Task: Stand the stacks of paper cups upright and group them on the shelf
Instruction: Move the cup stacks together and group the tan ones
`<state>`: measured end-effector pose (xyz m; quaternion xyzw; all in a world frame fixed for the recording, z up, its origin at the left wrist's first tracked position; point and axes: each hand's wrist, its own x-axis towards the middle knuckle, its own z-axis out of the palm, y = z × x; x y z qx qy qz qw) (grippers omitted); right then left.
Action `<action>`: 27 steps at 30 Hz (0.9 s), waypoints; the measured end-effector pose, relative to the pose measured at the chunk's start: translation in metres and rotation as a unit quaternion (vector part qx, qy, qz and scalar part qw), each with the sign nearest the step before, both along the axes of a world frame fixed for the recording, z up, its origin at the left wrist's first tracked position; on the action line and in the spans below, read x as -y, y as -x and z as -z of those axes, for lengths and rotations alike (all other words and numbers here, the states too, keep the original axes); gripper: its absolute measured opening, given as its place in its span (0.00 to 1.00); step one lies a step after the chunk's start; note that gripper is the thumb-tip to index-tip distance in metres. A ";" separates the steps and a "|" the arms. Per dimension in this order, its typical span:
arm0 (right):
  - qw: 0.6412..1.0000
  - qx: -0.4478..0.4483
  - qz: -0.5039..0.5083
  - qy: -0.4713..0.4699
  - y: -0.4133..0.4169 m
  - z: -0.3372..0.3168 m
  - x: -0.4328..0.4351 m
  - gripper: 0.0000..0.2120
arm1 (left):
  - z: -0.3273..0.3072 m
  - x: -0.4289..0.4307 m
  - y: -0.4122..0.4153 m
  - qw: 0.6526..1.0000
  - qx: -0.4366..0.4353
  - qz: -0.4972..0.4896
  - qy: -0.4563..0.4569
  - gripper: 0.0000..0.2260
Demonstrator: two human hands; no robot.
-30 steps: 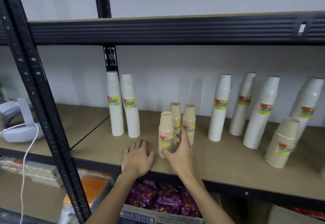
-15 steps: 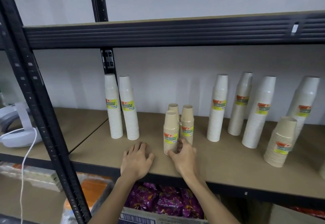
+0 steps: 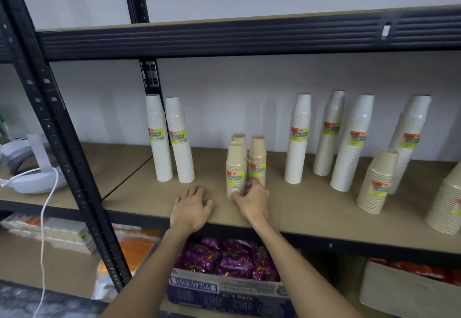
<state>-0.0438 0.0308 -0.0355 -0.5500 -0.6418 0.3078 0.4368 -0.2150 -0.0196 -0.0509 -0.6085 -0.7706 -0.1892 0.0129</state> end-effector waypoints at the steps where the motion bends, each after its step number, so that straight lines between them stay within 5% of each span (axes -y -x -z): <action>1: 1.000 -0.004 -0.003 0.004 -0.002 -0.002 0.002 0.25 | 0.000 0.002 -0.002 1.000 0.000 0.003 0.000 0.21; 12: 0.997 0.015 -0.078 0.004 -0.089 -0.005 0.027 0.21 | 0.011 0.039 -0.102 0.972 -0.057 0.151 -0.171 0.11; 20: 0.970 -0.054 0.235 -0.008 -0.235 -0.007 0.039 0.08 | -0.001 -0.011 -0.222 0.968 -0.005 0.250 -0.028 0.22; 27: 0.982 0.006 0.190 0.007 -0.291 -0.005 0.012 0.36 | 0.000 -0.026 -0.250 0.968 -0.033 0.248 0.018 0.25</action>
